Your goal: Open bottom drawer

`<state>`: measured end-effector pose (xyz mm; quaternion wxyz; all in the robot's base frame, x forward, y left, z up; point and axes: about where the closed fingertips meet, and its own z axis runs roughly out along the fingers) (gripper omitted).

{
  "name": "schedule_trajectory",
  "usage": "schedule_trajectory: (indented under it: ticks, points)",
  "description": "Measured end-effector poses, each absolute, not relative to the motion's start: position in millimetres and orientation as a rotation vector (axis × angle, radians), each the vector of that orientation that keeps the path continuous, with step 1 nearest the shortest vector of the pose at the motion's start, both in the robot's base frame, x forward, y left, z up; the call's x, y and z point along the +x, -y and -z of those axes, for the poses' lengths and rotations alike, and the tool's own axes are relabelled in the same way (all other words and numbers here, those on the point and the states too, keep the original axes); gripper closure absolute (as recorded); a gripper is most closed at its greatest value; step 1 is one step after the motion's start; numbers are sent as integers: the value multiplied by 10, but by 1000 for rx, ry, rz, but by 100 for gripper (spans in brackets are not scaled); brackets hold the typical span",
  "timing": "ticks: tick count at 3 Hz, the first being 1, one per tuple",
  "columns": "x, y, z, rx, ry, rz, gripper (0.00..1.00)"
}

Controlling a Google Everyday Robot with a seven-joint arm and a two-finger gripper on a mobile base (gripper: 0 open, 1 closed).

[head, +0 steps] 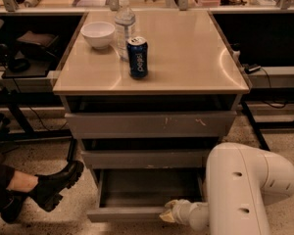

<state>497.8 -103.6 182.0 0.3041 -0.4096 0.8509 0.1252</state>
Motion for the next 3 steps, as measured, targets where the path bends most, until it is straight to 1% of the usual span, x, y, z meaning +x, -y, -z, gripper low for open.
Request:
schedule_trajectory:
  ticks: [1,3]
  points:
    - [4693,1052,-1729,-1068,-2268,-358,100]
    - [4696,1040,-1822,-1068,-2268,-358,100]
